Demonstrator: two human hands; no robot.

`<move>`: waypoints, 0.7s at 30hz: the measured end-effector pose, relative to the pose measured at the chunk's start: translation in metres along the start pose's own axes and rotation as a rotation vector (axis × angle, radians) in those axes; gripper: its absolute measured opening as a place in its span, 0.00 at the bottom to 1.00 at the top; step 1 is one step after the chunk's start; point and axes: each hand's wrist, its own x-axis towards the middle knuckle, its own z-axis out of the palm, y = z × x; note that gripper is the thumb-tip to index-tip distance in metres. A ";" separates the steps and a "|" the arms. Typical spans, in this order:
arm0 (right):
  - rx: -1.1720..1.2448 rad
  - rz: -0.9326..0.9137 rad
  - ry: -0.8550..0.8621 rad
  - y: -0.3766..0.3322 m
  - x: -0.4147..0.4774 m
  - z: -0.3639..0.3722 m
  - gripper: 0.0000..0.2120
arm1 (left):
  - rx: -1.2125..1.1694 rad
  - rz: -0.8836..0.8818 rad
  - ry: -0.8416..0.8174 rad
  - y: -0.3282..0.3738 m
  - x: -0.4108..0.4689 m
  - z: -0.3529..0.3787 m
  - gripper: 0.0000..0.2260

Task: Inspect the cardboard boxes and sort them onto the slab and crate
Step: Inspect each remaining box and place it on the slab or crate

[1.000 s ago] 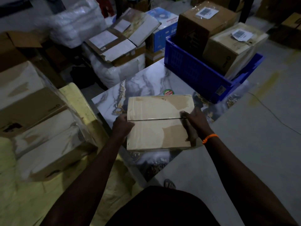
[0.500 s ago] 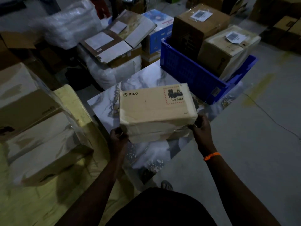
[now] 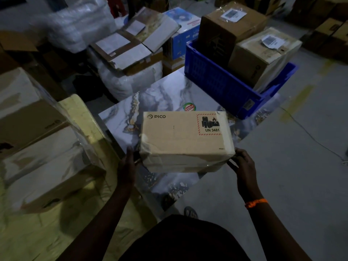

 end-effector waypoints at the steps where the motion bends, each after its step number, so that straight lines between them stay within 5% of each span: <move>1: -0.003 -0.001 0.000 -0.001 0.003 -0.001 0.12 | 0.000 0.028 -0.013 0.006 0.002 0.001 0.19; 8: 0.016 0.001 0.004 -0.009 0.005 0.002 0.11 | 0.076 0.196 -0.062 0.040 -0.001 0.009 0.13; 14: 0.022 -0.012 -0.014 -0.017 0.001 0.002 0.12 | 0.024 0.144 -0.153 0.045 0.005 0.006 0.11; 18: -0.087 -0.039 -0.098 -0.042 0.023 0.010 0.12 | 0.084 0.176 -0.230 0.074 0.022 0.008 0.17; 21: -0.181 0.019 -0.222 -0.068 0.040 0.027 0.15 | 0.108 0.162 -0.274 0.091 0.032 0.021 0.13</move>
